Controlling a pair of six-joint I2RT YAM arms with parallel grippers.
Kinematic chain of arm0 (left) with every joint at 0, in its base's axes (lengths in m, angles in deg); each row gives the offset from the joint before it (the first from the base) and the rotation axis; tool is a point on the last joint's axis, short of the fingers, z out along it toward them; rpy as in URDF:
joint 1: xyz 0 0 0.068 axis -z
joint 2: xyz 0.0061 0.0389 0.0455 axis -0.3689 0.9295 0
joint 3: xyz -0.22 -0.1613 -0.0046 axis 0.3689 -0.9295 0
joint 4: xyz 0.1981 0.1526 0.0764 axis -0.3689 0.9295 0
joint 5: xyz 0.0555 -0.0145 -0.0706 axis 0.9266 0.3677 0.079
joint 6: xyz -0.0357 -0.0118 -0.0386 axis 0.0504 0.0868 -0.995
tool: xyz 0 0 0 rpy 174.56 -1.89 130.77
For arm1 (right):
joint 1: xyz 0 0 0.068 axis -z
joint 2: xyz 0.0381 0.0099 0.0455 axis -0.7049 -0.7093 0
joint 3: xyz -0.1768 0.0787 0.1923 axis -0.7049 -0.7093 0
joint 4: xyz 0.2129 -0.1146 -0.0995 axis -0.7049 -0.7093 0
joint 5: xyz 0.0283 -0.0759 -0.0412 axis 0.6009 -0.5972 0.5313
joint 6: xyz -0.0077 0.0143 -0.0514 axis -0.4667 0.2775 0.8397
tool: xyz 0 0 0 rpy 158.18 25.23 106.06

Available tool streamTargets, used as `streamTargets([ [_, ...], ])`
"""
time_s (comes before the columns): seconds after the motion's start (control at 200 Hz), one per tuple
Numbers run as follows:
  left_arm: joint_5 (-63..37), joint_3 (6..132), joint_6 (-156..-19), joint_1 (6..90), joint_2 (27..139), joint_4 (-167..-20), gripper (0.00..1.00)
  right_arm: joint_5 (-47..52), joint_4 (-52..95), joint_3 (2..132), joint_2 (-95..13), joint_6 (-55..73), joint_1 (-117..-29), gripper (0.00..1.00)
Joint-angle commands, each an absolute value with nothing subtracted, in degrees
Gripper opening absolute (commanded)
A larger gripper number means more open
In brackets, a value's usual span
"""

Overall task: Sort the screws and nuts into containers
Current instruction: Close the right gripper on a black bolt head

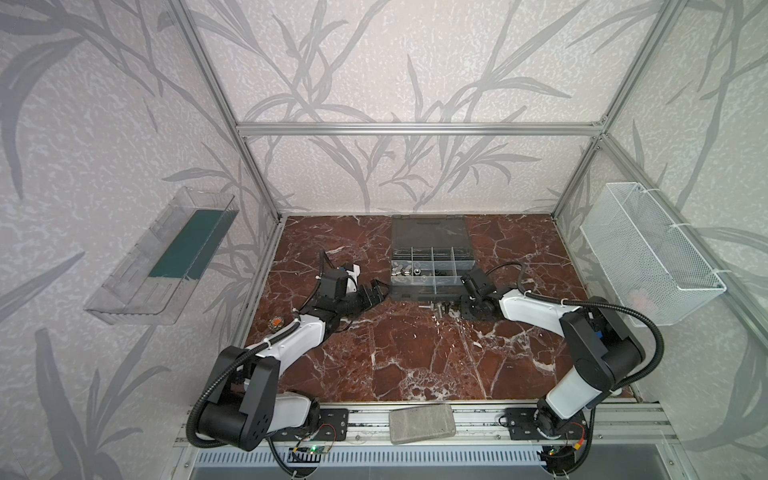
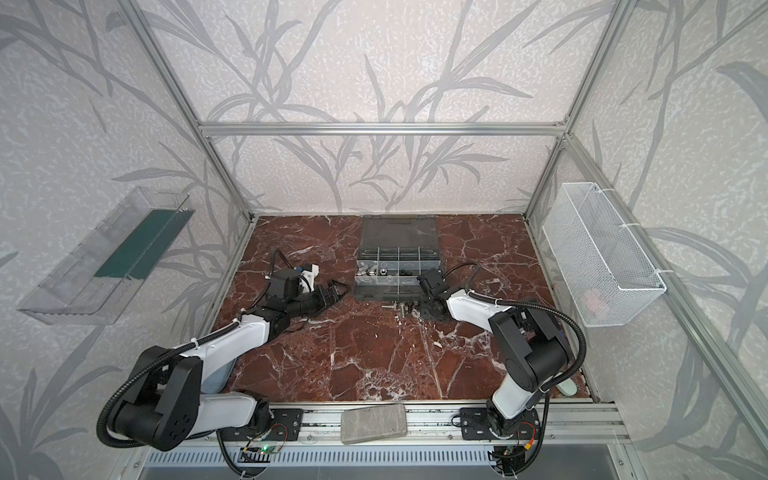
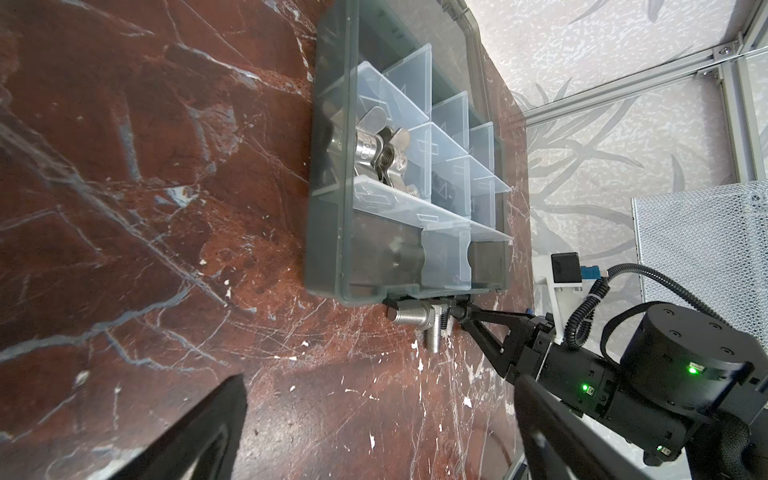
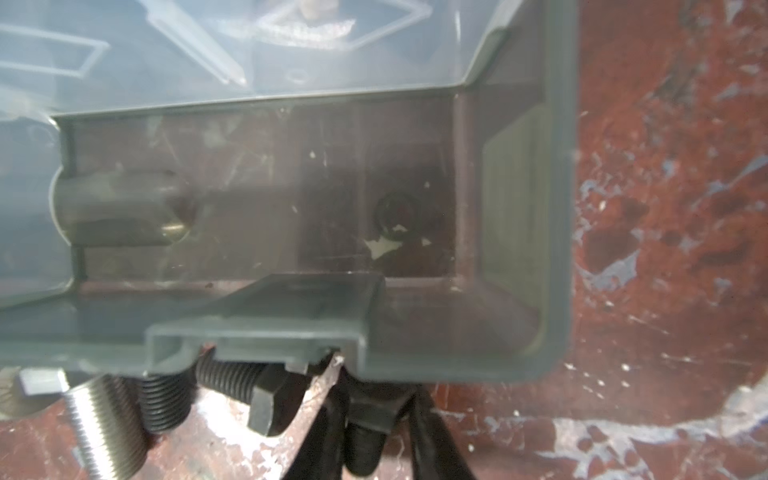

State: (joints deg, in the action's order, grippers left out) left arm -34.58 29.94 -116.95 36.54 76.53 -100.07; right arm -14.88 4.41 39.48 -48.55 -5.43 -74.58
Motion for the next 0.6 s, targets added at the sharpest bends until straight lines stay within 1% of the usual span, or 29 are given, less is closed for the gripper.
streamTargets([
  [0.0,-33.7,29.7,-116.1,36.5,76.0,-99.5,0.98,-14.1,2.5,39.4,-50.7,-5.0,-74.9,0.19],
  [0.085,-33.5,29.6,-116.1,36.5,75.9,-99.5,0.98,-13.8,2.6,39.5,-50.7,-4.7,-74.9,0.12],
  [0.33,-33.4,29.6,-115.9,36.4,75.9,-99.5,0.98,-14.2,2.4,39.3,-50.2,-3.5,-74.9,0.0],
  [0.595,-33.5,29.5,-115.9,36.3,75.9,-99.5,0.98,-14.1,-1.9,41.0,-45.6,0.0,-74.9,0.0],
])
